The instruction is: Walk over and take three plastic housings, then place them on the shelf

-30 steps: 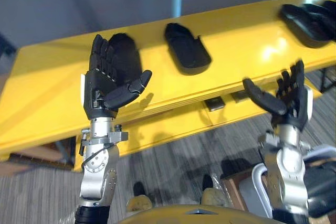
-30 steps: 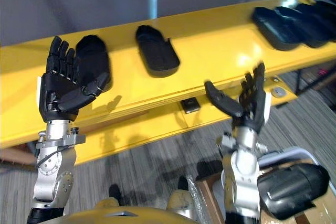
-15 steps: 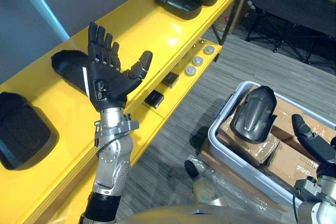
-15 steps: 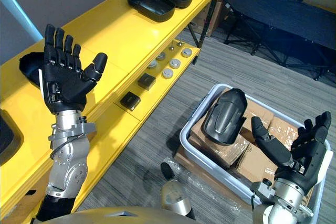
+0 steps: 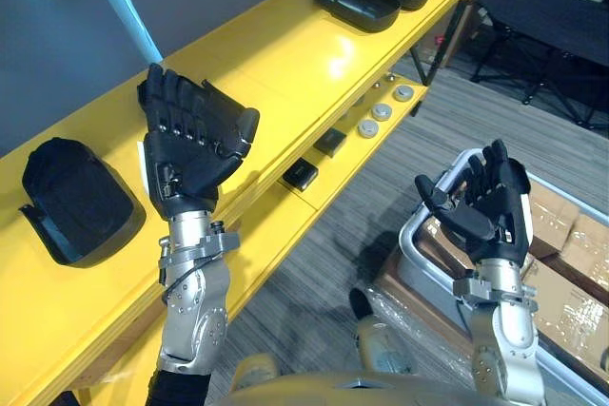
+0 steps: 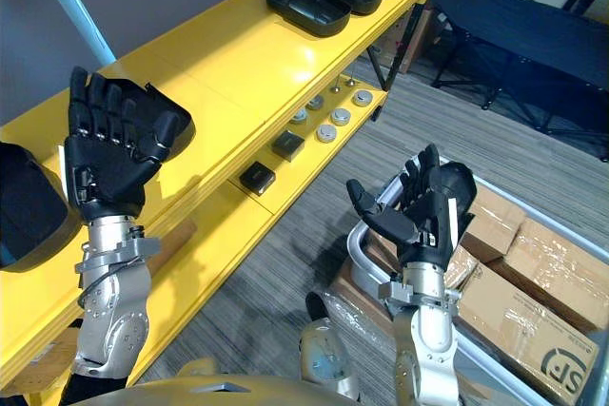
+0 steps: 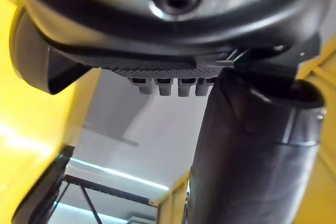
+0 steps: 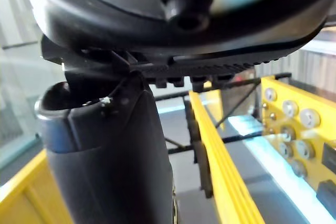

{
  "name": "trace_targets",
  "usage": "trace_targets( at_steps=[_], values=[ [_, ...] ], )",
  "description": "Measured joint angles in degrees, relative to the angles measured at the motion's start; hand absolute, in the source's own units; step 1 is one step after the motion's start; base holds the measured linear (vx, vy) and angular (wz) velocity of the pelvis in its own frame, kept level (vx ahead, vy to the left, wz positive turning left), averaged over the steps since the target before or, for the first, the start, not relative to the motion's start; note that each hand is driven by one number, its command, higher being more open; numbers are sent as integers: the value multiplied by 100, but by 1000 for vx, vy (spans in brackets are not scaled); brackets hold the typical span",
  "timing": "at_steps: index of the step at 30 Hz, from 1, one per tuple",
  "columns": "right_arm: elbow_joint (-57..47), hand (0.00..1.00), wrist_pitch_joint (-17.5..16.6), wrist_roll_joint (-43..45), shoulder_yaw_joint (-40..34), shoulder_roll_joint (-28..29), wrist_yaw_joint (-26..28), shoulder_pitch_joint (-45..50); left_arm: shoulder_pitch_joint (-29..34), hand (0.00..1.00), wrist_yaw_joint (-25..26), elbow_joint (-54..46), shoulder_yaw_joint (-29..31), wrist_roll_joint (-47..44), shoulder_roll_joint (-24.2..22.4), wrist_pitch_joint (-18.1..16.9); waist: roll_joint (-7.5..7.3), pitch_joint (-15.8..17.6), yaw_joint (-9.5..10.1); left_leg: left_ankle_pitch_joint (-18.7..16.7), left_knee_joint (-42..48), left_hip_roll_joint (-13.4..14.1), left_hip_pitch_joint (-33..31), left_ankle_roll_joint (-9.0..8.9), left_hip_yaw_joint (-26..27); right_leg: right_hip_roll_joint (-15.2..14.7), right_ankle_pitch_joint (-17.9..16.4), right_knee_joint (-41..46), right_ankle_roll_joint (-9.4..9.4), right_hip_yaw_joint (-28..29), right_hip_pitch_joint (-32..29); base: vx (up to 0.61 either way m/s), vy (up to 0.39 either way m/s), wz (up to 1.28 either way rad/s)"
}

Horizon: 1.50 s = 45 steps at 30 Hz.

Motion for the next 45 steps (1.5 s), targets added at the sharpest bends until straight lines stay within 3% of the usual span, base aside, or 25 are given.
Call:
trace_targets(
  at_steps=[1, 2, 3, 4, 6, 8, 10, 11, 13, 14, 15, 16, 17, 18, 19, 20, 22, 23, 26, 28, 31, 32, 38, 42, 45],
  values=[
    [-7, 100, -111, 84, 122, 71, 13, 112, 6, 100, -53, -129, -19, 17, 11, -15, -68, 85, 89, -75, 204, 28, -19, 46, 252, -58, -59, -162, -201, -75, -28, -338, 129, -109],
    [-5, 100, -132, 102, 239, 51, 47, 30, 5, 100, -54, -143, -73, 66, -22, -109, 30, 210, 159, -23, 211, 190, 1, 142, 548, -219, -432, -82, -767, -751, -177, -349, 107, -121],
    [-2, 100, -160, 93, 310, 40, 77, -41, 10, 100, -53, -147, -75, 87, -28, -118, 103, 255, 174, 30, 196, 293, -18, 164, 747, -281, -445, 208, -774, -1112, -378, -260, 51, -129],
    [14, 100, -203, 71, 483, 3, 153, -228, 42, 100, -38, -122, -30, 247, -22, -121, 48, 240, 232, 167, 62, 382, -1, 186, 1084, -412, -471, 1131, -813, -1747, -686, -188, -1, -111],
    [291, 100, -398, -15, 711, -177, 279, -677, 110, 100, -87, -86, 65, 266, -27, -122, 17, 221, 331, 412, -194, 446, 82, 200, 1326, -775, -795, 2286, -1279, -2668, -550, -106, -49, -87],
    [1358, 100, -587, -156, 1025, -558, 172, -1544, 266, 100, -486, -52, 394, -105, -177, -130, -64, 172, 540, 593, -252, 629, -7, 110, 1461, -1319, -1551, 2811, -1419, -3492, -94, -38, -165, -60],
    [2107, 100, -580, -241, 1128, -613, -190, -1922, 279, 100, -817, 173, 494, -760, -257, -104, -91, 142, 751, 716, -237, 678, -64, -46, 1425, -1335, -1605, 2624, -1106, -3790, 24, -43, -237, -31],
    [2282, 100, -573, -321, 1132, -604, -318, -1963, 309, 100, -896, 261, 490, -996, -315, -91, -16, 111, 782, 769, -344, 711, -101, -40, 1354, -1189, -1537, 2493, -1042, -3794, 61, -42, -246, -33],
    [2441, 100, -521, -402, 1139, -493, -685, -1897, 401, 100, -1164, 434, 394, -1598, -330, -72, 119, 20, 881, 1167, -997, 954, -49, -292, 1374, -705, -1291, 1597, -833, -3524, 72, -12, -283, -58],
    [2436, 100, -432, -611, 1102, -388, -868, -1822, 370, 100, -1221, 556, 338, -1662, -339, -80, 17, 1, 849, 1378, -1208, 1041, -48, -459, 1593, -802, -1680, 1896, -1140, -3491, -21, 0, -353, -59],
    [2437, 100, -231, -846, 1027, -334, -967, -1702, 341, 100, -1161, 778, 241, -1740, -314, -60, -152, -4, 757, 1450, -1217, 987, 48, -540, 1655, -1008, -1867, 1907, -556, -3538, 57, -12, -308, -44],
    [2438, 100, -132, -867, 1011, -340, -960, -1663, 356, 100, -1106, 872, 195, -1811, -306, -56, -176, -21, 694, 1466, -1184, 1037, 46, -567, 1651, -935, -2020, 1820, -498, -3569, 103, -30, -331, -27],
    [2433, 100, -30, -888, 907, -407, -936, -1583, 392, 100, -986, 1061, 135, -1869, -427, 2, 5, -61, 537, 1511, -1059, 1288, -96, -466, 1543, -656, -1907, 1707, -582, -3674, 146, -32, -331, -21],
    [2386, 100, 52, -900, 727, -403, -884, -1421, 422, 100, -936, 1150, 42, -2037, -502, 171, 52, -79, 406, 1634, -844, 1485, -283, -143, 1400, -416, -1829, 1532, -713, -3673, 178, -27, -309, -20],
    [2359, 100, 98, -929, 628, -398, -847, -1320, 432, 100, -936, 1236, -7, -2082, -506, 228, 42, -74, 373, 1735, -712, 1553, -358, 35, 1313, -329, -1790, 1445, -777, -3669, 216, -15, -306, -30],
    [2260, 100, 176, -1001, 413, -407, -782, -1073, 453, 100, -948, 1452, -103, -2222, -506, 387, 1, -56, 355, 1930, -509, 1618, -425, 352, 1180, -220, -1727, 1306, -882, -3614, 313, -14, -231, -37],
    [2002, 100, 192, -891, 125, -459, -696, -762, 591, 100, -1062, 1697, -238, -2231, -586, 531, -4, -54, 281, 1834, -632, 1352, -390, 309, 989, -204, -1666, 1208, -1003, -3460, 310, -29, -163, -54],
    [1881, 100, 192, -735, -23, -514, -686, -685, 730, 100, -1093, 1695, -387, -2128, -630, 537, 14, -65, 240, 1788, -854, 1050, -340, 292, 896, -201, -1620, 1162, -1052, -3308, 252, -33, -68, -57],
    [1822, 100, 193, -702, -109, -594, -693, -599, 751, 100, -1120, 1640, -589, -1767, -632, 557, 42, -85, 251, 1587, -1208, 600, -200, 293, 699, -112, -1383, 829, -1004, -2994, 264, -32, 1, -53],
    [1826, 100, 192, -689, -2, -592, -713, -629, 739, 100, -1125, 1551, -556, -1758, -612, 579, 128, -137, 286, 1507, -1359, 529, -178, 330, 562, -24, -1155, 454, -930, -2883, 325, -56, 67, -39],
    [2103, 100, 178, -707, 69, -574, -877, -984, 596, 100, -1311, 1505, -493, -1473, -469, 758, 147, -159, 405, 1500, -1715, 375, -72, -35, 610, -99, -878, 302, -774, -2791, 211, -101, 173, -20],
    [2334, 100, 188, -712, 54, -591, -974, -1207, 542, 100, -1343, 1503, -521, -1298, -332, 884, 132, -142, 435, 1504, -1608, 299, -187, -44, 589, -176, -730, 183, -710, -2804, 231, -80, 118, 3],
    [3277, 100, 193, -511, -407, -822, -1526, -2489, 105, 100, -1433, 1443, -444, -1065, 122, 1017, -2, 304, 618, 1389, -1072, -83, -909, 157, 188, -516, 12, -866, -524, -3108, 474, -157, 157, 31],
    [3896, 100, 253, -97, -656, -1601, -1834, -3929, -327, 100, -1423, 1430, -432, -1080, 332, 1029, -23, 851, 751, 1488, -881, -295, -1430, 244, -5, -715, 205, -1284, -625, -3496, 386, -164, 117, 29],
    [4539, 100, 382, 274, -663, -2291, -1931, -5052, -433, 100, -1393, 1464, -557, -1109, 379, 1063, 31, 1024, 898, 1518, -630, -380, -1818, 254, -141, -770, 519, -1316, -495, -3594, 182, -95, 111, 25]
  ],
)
